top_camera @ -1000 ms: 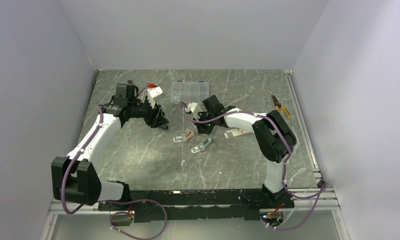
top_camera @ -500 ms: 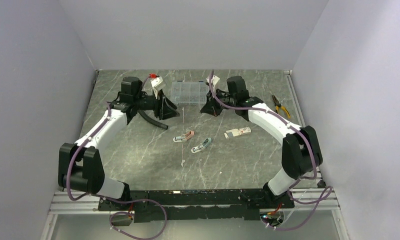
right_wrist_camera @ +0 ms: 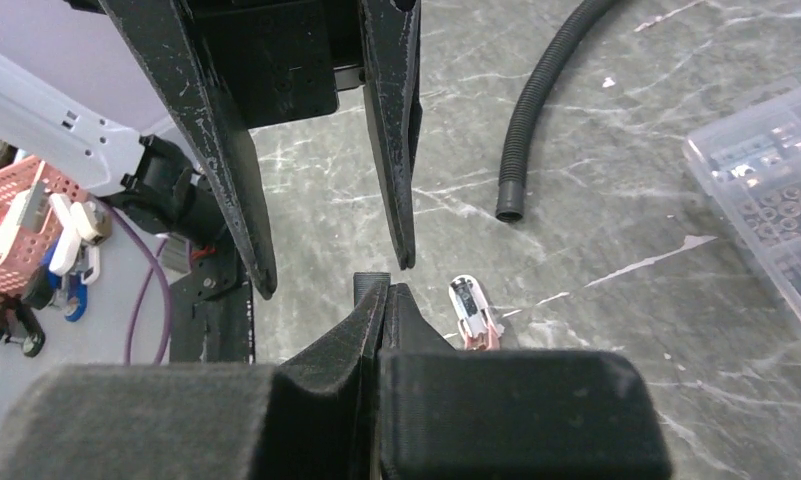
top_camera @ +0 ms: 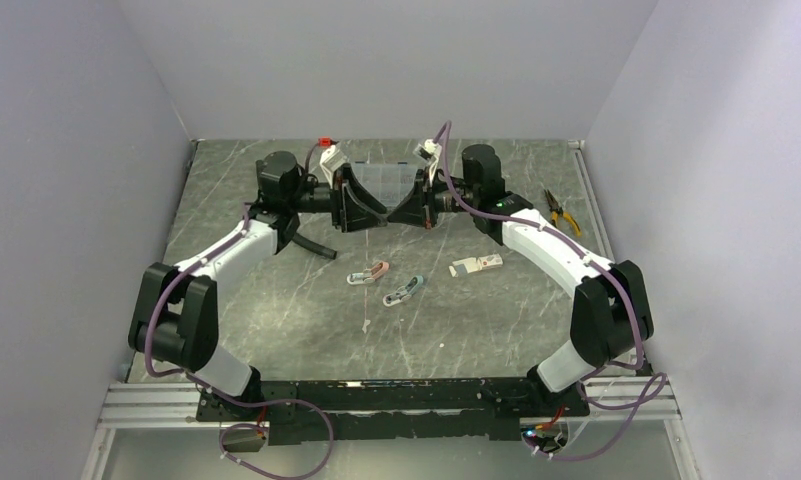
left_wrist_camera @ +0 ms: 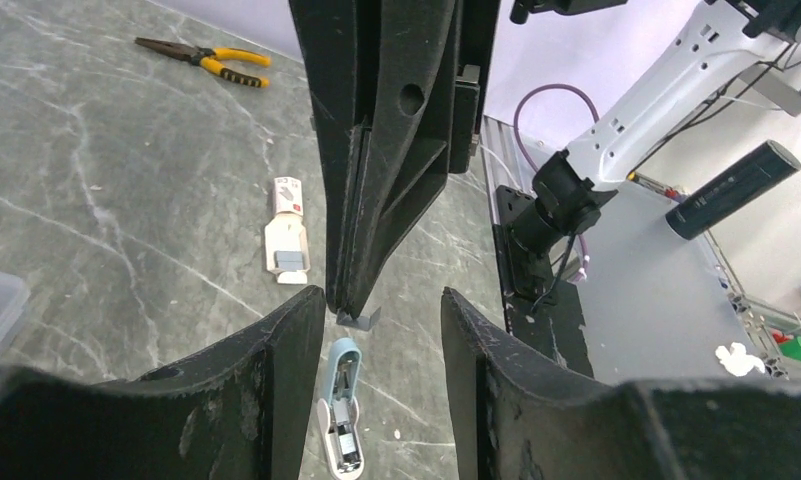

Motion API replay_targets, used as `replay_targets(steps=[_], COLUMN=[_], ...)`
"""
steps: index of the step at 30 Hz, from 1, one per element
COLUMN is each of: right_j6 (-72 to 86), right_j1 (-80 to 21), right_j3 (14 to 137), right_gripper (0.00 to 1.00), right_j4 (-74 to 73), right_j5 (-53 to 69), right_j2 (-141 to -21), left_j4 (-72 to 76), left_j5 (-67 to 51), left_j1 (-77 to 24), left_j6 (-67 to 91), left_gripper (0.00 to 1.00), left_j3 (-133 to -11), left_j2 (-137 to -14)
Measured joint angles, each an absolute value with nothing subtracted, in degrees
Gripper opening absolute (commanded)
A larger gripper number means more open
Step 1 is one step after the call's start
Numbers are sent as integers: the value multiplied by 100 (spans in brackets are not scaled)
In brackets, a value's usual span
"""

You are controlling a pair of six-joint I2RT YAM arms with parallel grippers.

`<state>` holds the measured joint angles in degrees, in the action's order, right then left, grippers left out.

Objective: Load the staples into the stapler
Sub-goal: Pick up the staple from the center of the board.

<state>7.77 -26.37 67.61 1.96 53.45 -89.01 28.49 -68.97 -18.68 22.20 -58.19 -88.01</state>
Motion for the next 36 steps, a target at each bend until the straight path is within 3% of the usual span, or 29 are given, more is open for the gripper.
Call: replay_targets(steps=[18,25,36], right_j6=[176,-16,-126], right_j1=[-2637,-2637,-2639], right_j3=[6591,6591,6591], right_gripper=[0,0,0], right_j4=[12,-51,-130], right_j5=[5710,5710,5710], right_j2=[-8781,-8779,-8779], left_j4=[1634,1457,1286], left_j5=[-7164,-7177,-7210], left_j1=[-1986,-1994,-2051], left_j6=[1260,1168,1144], left_gripper=[51,43,41], left_j3=[-5922,-6031,-6228], left_j2=[-8801,-8803,-8978])
